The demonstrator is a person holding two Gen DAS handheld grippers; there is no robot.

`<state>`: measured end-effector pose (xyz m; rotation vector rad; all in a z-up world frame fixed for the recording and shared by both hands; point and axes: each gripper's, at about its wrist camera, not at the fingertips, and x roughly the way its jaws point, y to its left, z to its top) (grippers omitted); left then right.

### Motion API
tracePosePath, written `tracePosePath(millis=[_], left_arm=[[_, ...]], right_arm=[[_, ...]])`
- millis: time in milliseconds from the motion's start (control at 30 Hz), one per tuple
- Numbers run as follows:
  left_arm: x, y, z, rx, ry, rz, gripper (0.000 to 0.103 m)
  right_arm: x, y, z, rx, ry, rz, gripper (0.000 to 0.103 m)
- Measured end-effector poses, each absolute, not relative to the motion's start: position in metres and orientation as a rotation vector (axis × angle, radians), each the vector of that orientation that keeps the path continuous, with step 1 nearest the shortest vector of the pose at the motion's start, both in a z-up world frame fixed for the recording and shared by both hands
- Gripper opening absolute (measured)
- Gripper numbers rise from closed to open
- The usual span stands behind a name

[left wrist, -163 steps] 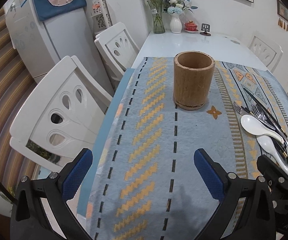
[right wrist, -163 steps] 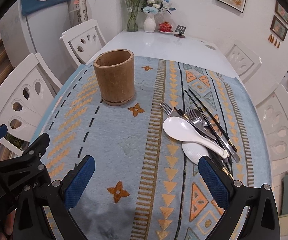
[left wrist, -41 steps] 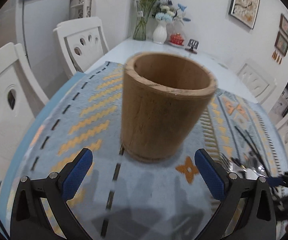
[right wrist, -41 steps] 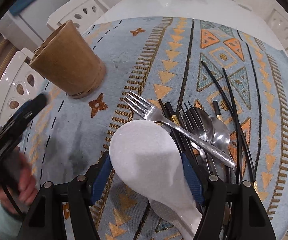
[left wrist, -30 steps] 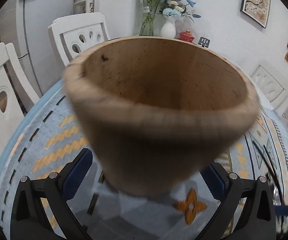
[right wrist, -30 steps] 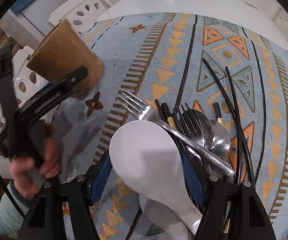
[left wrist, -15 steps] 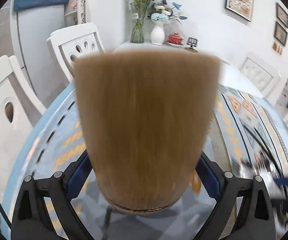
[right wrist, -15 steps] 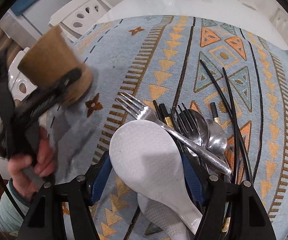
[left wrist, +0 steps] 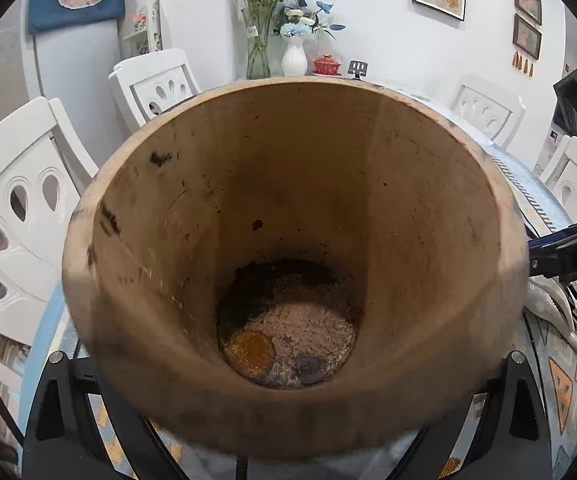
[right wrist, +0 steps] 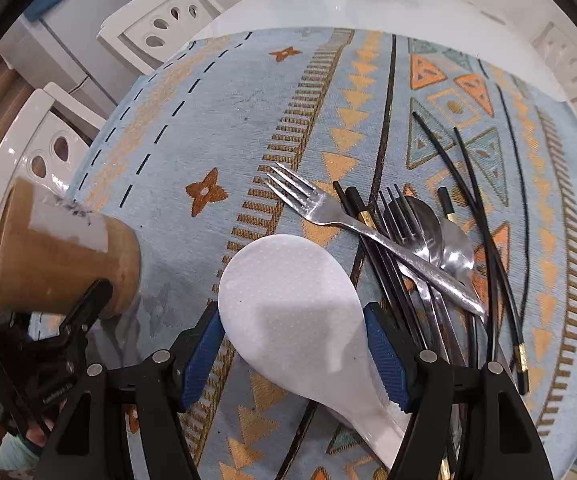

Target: Organize utensils

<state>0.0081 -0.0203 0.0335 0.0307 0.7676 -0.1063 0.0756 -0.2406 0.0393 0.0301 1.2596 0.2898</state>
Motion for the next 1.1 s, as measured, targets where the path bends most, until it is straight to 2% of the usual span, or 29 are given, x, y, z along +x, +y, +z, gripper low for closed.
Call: tracePosePath(millis=[200, 333, 467, 533, 800, 1100], left_arm=[[0.003, -0.018, 0.035, 0.037, 0.752, -0.127, 0.099], [-0.001, -0.023, 0.034, 0.076, 0.741, -0.131, 0.1], [0.002, -0.02, 0.042, 0.07, 0.69, -0.122, 0.1], [0.005, -0.019, 0.038, 0.069, 0.701, -0.126, 0.096], [0.008, -0.013, 0.03, 0.006, 0.767, -0.142, 0.095], [-0.021, -0.01, 0.037, 0.007, 0.699, -0.144, 0.095]], right_arm=[[0.068, -0.237, 0.041, 0.0, 1.256, 0.228, 0.069], [0.061, -0.247, 0.044, 0.013, 1.253, 0.199, 0.082], [0.055, -0.248, 0.046, -0.01, 1.248, 0.169, 0.082], [0.053, -0.243, 0.045, -0.023, 1.253, 0.173, 0.082], [0.051, -0.211, 0.027, -0.189, 1.281, 0.165, 0.08], [0.054, -0.209, 0.024, -0.216, 1.327, 0.186, 0.079]])
